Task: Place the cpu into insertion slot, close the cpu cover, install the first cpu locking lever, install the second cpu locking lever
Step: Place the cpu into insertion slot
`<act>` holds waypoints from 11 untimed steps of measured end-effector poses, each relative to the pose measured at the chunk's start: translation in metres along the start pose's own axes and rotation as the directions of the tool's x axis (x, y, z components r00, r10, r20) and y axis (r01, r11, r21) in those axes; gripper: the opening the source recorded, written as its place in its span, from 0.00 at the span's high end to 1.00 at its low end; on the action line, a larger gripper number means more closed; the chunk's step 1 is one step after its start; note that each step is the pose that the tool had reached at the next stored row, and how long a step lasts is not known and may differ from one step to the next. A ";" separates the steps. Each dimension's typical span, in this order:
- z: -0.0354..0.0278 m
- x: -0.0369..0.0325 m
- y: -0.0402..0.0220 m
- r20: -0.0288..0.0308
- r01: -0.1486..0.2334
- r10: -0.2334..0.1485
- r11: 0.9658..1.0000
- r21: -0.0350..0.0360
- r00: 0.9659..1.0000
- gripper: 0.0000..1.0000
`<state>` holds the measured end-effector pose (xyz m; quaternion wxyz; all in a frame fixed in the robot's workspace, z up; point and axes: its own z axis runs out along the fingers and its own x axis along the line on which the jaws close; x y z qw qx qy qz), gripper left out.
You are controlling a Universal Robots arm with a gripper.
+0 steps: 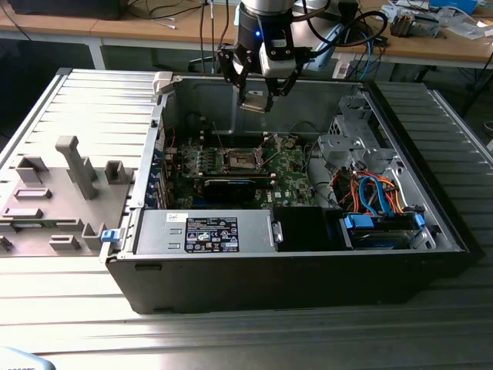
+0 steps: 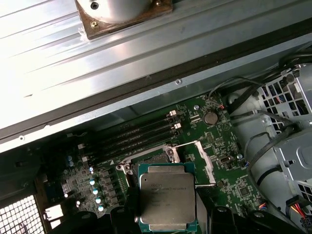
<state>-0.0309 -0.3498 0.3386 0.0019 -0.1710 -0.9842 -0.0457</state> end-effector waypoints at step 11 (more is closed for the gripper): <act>0.0000 0.0000 0.0000 0.001 -0.009 0.009 1.000 0.000 1.000 0.45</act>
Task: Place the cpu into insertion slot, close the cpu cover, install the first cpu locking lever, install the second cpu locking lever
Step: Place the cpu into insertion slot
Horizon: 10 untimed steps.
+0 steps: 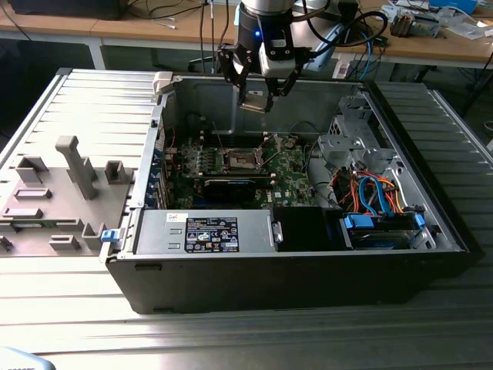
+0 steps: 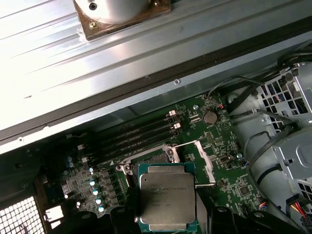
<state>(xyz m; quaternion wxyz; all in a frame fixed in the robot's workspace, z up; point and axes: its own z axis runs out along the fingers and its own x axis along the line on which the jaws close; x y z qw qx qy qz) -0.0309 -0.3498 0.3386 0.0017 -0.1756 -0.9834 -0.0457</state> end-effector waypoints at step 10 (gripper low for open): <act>0.0000 0.0000 0.0000 0.001 -0.011 0.011 1.000 0.000 1.000 0.45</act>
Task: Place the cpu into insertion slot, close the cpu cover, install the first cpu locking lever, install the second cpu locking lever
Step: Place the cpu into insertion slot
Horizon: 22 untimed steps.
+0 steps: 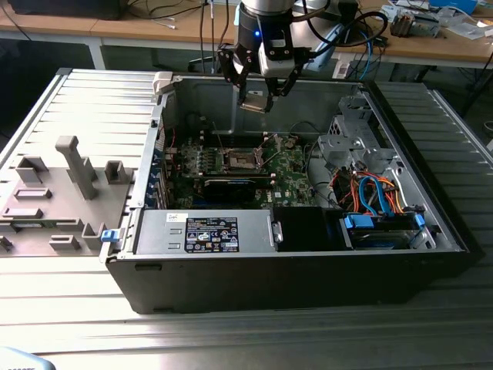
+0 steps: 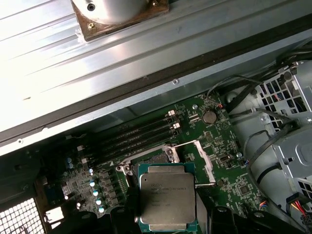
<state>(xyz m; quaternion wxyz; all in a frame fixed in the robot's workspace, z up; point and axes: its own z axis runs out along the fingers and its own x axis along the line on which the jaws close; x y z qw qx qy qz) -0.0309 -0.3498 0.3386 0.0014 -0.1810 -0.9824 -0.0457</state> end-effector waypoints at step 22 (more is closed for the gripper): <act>0.0000 0.0000 0.0000 0.001 -0.015 0.015 1.000 0.000 1.000 0.45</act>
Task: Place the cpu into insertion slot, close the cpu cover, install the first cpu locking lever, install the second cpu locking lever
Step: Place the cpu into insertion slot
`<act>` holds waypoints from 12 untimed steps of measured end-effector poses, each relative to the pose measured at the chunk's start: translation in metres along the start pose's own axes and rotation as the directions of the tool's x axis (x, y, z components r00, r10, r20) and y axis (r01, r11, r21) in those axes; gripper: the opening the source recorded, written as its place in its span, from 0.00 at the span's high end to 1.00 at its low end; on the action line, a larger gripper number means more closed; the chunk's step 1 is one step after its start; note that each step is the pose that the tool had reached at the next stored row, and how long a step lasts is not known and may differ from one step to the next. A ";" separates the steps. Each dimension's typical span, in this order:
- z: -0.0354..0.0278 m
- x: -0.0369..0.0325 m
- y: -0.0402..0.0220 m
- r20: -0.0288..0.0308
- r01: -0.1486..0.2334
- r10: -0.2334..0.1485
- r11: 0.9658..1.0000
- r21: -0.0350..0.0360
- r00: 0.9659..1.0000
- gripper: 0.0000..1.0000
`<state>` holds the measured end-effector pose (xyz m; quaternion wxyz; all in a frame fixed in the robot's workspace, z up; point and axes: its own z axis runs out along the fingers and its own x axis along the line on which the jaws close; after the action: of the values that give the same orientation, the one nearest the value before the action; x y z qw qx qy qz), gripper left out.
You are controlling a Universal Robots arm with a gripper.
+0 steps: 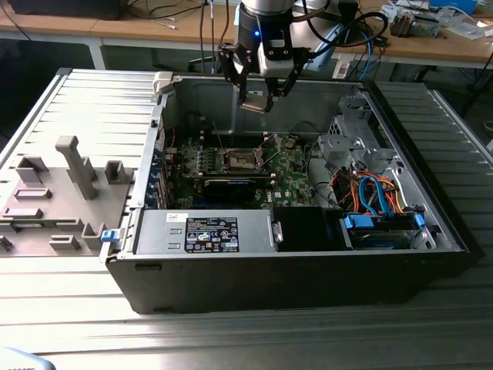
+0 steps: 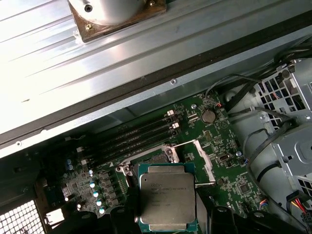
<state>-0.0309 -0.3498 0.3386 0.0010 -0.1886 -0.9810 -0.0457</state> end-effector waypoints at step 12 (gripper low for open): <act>0.0000 0.0000 0.0000 0.001 -0.010 0.010 1.000 0.000 1.000 0.45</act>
<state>-0.0309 -0.3498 0.3386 0.0008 -0.1935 -0.9800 -0.0457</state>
